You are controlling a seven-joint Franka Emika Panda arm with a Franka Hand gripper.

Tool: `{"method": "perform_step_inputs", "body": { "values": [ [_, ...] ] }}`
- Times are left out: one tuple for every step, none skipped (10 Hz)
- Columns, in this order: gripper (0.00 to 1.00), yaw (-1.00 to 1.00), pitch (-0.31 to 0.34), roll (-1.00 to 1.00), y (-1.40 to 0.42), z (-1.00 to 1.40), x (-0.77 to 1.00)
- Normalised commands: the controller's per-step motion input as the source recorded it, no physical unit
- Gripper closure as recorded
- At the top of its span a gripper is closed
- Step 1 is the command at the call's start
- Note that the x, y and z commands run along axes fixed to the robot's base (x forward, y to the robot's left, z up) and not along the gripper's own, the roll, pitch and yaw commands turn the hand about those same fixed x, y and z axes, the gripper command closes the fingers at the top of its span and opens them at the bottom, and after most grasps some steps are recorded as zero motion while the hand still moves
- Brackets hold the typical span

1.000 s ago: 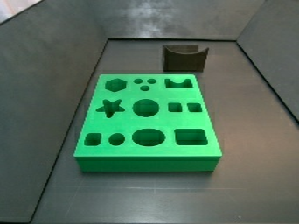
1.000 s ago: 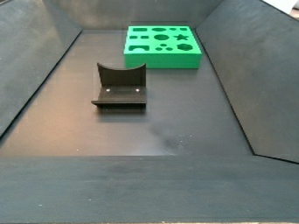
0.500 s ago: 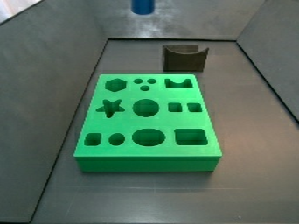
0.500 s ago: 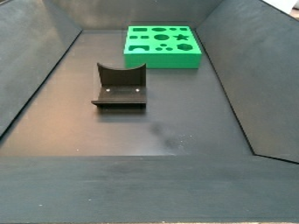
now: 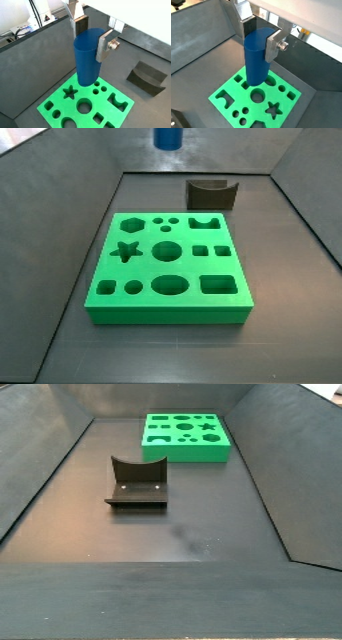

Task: Pick up the oval object. Move up. Move to above the board. Insert the oval object.
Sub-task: Insert the oval object.

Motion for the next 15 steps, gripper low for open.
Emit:
{"method": "perform_step_inputs", "body": {
  "values": [
    [1.0, -0.27, 0.021, 0.09, -0.29, -0.14, 0.0],
    [1.0, -0.52, 0.091, 0.08, -0.37, -0.23, 0.08],
    [1.0, -0.62, 0.061, 0.04, -0.38, -0.24, 0.12],
    [1.0, -0.73, 0.021, 0.01, -0.37, -0.25, 0.07],
    [1.0, -0.79, 0.004, 0.0, -0.37, -0.24, 0.02],
    [1.0, -0.85, 0.0, 0.0, -0.35, -0.25, 0.0],
    [1.0, -0.86, 0.0, 0.0, -0.34, -0.27, 0.0],
    [1.0, -0.87, 0.0, 0.0, -0.33, -0.27, 0.0],
    [1.0, -0.86, 0.0, 0.0, -0.33, -0.23, 0.01],
    [1.0, -0.83, 0.0, 0.0, -0.33, -0.23, 0.04],
    [1.0, -0.84, 0.0, 0.0, -0.33, -0.23, 0.03],
    [1.0, -0.85, 0.0, 0.0, -0.32, -0.24, 0.04],
    [1.0, -0.85, 0.014, 0.0, -0.28, -0.32, 0.01],
    [1.0, -0.93, 0.027, 0.03, -0.19, -0.37, 0.0],
    [1.0, -0.97, 0.023, 0.04, -0.1, -0.37, 0.0]
  ]
}}
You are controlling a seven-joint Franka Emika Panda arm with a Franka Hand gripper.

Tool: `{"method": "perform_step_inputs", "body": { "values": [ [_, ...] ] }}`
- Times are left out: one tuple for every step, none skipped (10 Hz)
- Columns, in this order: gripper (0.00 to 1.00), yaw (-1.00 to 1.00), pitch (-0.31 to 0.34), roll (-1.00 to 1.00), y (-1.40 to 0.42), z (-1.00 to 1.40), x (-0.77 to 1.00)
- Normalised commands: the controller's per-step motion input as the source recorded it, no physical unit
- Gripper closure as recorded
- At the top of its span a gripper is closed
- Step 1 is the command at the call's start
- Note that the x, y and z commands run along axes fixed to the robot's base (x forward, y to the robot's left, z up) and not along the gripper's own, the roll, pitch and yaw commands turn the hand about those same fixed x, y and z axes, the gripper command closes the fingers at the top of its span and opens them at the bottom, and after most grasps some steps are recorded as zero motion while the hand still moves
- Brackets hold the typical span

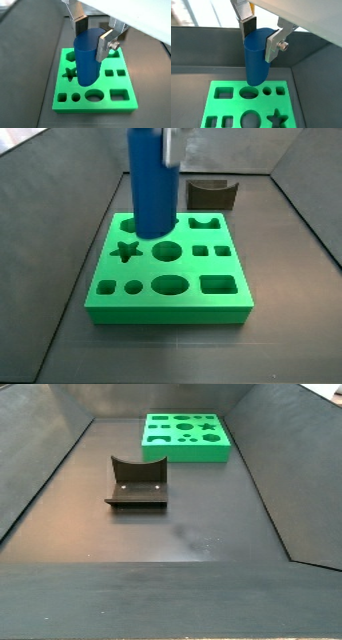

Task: Pick up the oval object. Move up. Move to above the board. Insert the oval object.
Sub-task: Insert the oval object.

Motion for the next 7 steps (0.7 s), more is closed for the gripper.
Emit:
{"method": "perform_step_inputs", "body": {
  "values": [
    [1.0, -1.0, 0.0, 0.04, -0.03, -0.38, 0.0],
    [1.0, -1.0, 0.0, 0.02, 0.0, -0.37, 0.0],
    [1.0, -1.0, 0.0, 0.02, 0.0, -0.37, 0.0],
    [1.0, -1.0, 0.0, 0.03, 0.0, -0.36, 0.0],
    [1.0, -1.0, 0.0, 0.03, 0.0, -0.37, 0.0],
    [1.0, -1.0, 0.0, 0.0, 0.0, -0.33, 0.0],
    [1.0, -1.0, 0.0, 0.0, 0.0, -0.29, 0.0]
  ]
}}
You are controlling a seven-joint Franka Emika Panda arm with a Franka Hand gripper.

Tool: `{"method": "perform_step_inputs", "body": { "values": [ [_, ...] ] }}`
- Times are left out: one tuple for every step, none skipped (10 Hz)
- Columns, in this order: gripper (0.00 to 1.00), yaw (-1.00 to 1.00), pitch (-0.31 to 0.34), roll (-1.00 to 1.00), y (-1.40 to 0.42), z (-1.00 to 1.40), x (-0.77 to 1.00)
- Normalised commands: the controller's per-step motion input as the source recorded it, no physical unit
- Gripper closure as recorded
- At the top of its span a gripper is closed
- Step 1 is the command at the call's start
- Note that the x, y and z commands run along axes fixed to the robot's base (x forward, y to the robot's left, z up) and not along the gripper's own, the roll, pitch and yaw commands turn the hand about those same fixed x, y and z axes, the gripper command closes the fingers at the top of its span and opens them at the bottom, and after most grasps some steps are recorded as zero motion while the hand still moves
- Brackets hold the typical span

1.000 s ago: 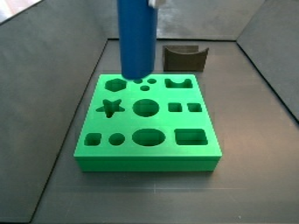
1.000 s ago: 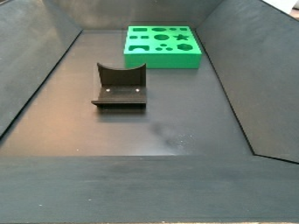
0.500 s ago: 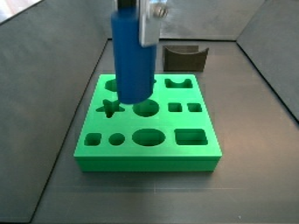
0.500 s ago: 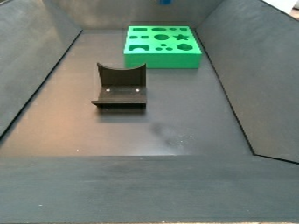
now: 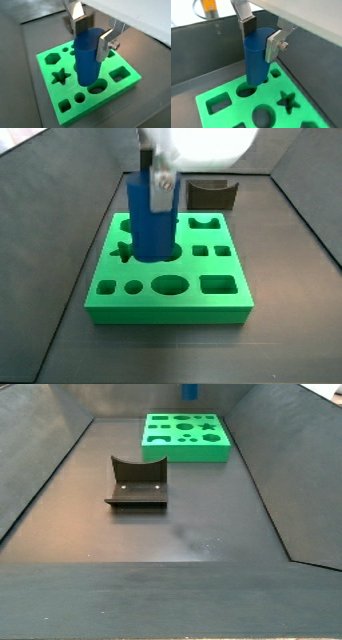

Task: Pick up the oval object. Move up. Move to above the board. Insert the oval object.
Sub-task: Insert the oval object.

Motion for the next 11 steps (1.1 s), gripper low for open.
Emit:
{"method": "perform_step_inputs", "body": {
  "values": [
    [1.0, -0.94, -0.061, -0.04, 0.0, -0.13, 0.11],
    [1.0, 0.0, 0.0, 0.03, -0.01, 0.0, 0.0],
    [1.0, -0.01, 0.0, 0.0, -0.02, -0.06, -0.03],
    [1.0, -0.23, 0.0, 0.08, -0.09, -0.14, 0.15],
    [1.0, -0.49, -0.001, 0.1, -0.23, -0.18, 0.14],
    [1.0, -0.79, 0.0, 0.03, -0.16, -0.1, 0.2],
    [1.0, -0.88, 0.0, 0.0, -0.1, -0.04, 0.1],
    [1.0, -0.02, 0.0, 0.02, 0.0, 0.0, 0.01],
    [1.0, 0.0, -0.02, 0.0, -0.05, -0.07, 0.0],
    [1.0, 0.0, 0.0, 0.0, 0.0, -0.17, 0.14],
    [1.0, 0.0, 0.003, 0.02, 0.0, -0.24, 0.2]
  ]
}}
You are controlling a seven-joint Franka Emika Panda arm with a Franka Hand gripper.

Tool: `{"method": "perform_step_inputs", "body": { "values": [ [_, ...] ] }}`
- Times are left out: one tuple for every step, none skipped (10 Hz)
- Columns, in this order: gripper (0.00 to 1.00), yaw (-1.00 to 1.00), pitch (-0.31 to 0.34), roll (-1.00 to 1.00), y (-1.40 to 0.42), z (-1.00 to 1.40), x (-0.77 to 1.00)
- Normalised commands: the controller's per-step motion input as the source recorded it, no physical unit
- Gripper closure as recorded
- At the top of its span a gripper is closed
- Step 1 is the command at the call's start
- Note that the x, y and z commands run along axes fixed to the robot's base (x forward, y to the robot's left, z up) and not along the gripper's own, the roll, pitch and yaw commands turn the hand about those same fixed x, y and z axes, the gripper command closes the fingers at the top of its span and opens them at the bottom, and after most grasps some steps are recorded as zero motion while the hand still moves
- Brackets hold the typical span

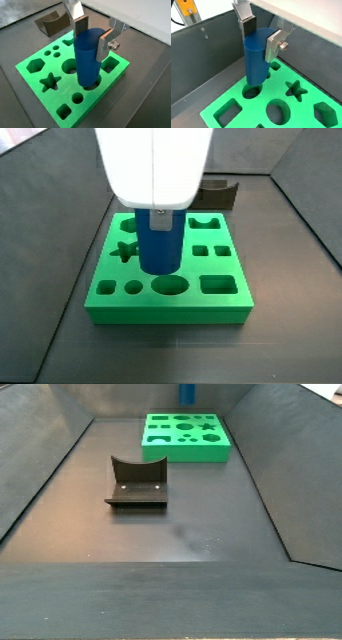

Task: Pick up the oval object. Move up. Move to above the board. Insert the oval object.
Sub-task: Insert the oval object.

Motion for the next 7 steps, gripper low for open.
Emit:
{"method": "perform_step_inputs", "body": {
  "values": [
    [1.0, 0.0, 0.009, 0.02, 0.0, -0.27, 0.2],
    [1.0, 0.0, 0.0, 0.04, 0.0, -0.26, 0.12],
    [1.0, -0.01, 0.0, -0.02, 0.0, 0.0, 0.0],
    [1.0, 0.0, 0.0, 0.0, 0.0, -0.03, 0.04],
    [1.0, 0.0, 0.0, 0.0, 0.0, -0.19, 0.03],
    [1.0, 0.0, 0.0, 0.02, 0.0, -0.23, 0.06],
    [1.0, 0.0, 0.0, 0.03, 0.0, -0.23, 0.13]
  ]
}}
